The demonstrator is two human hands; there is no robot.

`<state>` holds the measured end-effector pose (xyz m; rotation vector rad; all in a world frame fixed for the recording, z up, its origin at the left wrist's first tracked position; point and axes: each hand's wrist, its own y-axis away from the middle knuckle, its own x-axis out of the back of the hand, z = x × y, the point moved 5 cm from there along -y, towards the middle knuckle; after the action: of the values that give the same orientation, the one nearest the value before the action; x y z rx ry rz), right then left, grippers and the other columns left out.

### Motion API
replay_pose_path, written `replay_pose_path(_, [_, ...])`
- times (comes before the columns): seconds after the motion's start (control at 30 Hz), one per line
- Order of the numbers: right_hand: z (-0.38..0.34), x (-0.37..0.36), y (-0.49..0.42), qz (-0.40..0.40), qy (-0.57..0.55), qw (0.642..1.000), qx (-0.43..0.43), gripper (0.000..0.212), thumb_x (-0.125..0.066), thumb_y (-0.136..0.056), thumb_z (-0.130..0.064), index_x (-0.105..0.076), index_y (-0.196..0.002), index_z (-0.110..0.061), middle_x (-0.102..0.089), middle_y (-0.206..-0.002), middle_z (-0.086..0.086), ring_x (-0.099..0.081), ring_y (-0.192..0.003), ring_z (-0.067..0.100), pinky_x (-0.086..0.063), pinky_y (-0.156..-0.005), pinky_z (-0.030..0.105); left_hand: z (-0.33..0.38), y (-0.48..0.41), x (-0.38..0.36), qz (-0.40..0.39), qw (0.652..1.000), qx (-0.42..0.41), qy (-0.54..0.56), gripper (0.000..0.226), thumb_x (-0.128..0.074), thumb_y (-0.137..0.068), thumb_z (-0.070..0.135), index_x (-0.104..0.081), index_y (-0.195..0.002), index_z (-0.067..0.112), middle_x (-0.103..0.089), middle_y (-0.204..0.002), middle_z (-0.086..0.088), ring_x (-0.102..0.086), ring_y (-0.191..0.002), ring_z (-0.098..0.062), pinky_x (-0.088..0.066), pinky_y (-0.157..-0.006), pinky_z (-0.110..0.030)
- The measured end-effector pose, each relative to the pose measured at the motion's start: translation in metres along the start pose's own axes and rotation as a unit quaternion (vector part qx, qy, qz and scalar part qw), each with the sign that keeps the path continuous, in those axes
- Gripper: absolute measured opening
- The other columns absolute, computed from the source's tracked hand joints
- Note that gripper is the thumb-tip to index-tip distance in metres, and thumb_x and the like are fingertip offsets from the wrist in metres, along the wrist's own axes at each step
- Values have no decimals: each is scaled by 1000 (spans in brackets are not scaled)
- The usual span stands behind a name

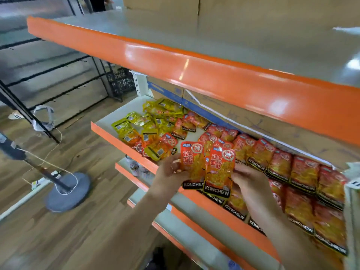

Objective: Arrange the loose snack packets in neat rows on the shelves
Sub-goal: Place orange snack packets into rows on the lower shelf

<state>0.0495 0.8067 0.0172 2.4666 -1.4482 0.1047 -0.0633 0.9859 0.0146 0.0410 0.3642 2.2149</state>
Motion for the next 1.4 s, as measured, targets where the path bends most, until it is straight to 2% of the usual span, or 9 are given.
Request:
replay_pose_path(0.13, [4,7,2,93,9,996,1,33,-58,-96,-7,-65,-113,-34,-61,-63,-1,-45,-63,22,-35,-62,38,1,-21,-4,-71,997,11,-38,46,-55,-90,-18,-60,-120,16,-74,-91,-1,-71,-90,-22,-58,-87,-40])
replay_pose_path(0.3, [6,18,9,170,57,983,25,20,-58,-92,-2,-73,-105,-4,-67,-73,10,-52,-62,26,-41,-65,31,1,-47,-8,-123,987,-3,-102,51,-66,-87,-8,-57,-128,20,-73,-107,-6,-72,-91,-18,-56,-80,-28])
replay_pose_path(0.43, [10,30,32,213,-11,977,18,31,-62,-93,-4,-69,-113,-26,-68,-70,2,-53,-59,9,-44,-52,20,-10,-53,-28,-179,978,1,-106,64,-69,-82,-8,-54,-133,28,-73,-105,-12,-69,-85,-15,-54,-82,-34])
replay_pose_path(0.6, [31,61,54,263,-9,965,0,30,-65,-93,-7,-71,-112,-29,-63,-70,13,-46,-60,15,-41,-58,36,-20,-41,-59,-231,967,-4,-108,73,-70,-82,-8,-55,-131,44,-62,-91,-5,-65,-80,-6,-49,-71,-30])
replay_pose_path(0.77, [45,96,72,298,-2,954,1,27,-65,-92,-6,-70,-106,-29,-66,-61,-10,-52,-56,3,-44,-55,14,-35,-27,-87,-246,961,-13,-121,68,-71,-83,-6,-56,-130,42,-56,-92,-1,-60,-83,-8,-48,-66,-21])
replay_pose_path(0.93, [63,125,86,305,-1,952,-10,29,-65,-92,-1,-71,-113,-19,-58,-58,-10,-42,-54,10,-36,-48,23,-41,-11,-110,-243,959,-16,-145,67,-73,-85,1,-53,-135,41,-58,-102,3,-61,-79,-10,-50,-64,-21])
replay_pose_path(1.2, [72,152,93,304,23,952,-15,32,-64,-91,-3,-66,-114,-26,-69,-65,-11,-52,-52,9,-41,-47,22,-45,0,-124,-220,950,-78,-209,32,-66,-87,-3,-72,-91,28,-72,-90,18,-64,-75,-18,-53,-71,-36])
replay_pose_path(1.3, [69,151,93,290,32,956,-2,36,-64,-91,-4,-64,-116,-30,-71,-70,-11,-55,-54,9,-43,-54,27,-46,1,-119,-198,955,-76,-207,29,-65,-90,-2,-72,-92,27,-73,-88,-2,-56,-64,-17,-45,-54,-28])
replay_pose_path(1.4, [70,146,90,276,34,961,3,37,-62,-91,-3,-63,-117,-29,-71,-71,-4,-49,-47,9,-40,-47,23,-44,1,-115,-189,956,-81,-208,28,-66,-90,0,-72,-92,28,-72,-92,-9,-58,-69,-19,-44,-57,-30])
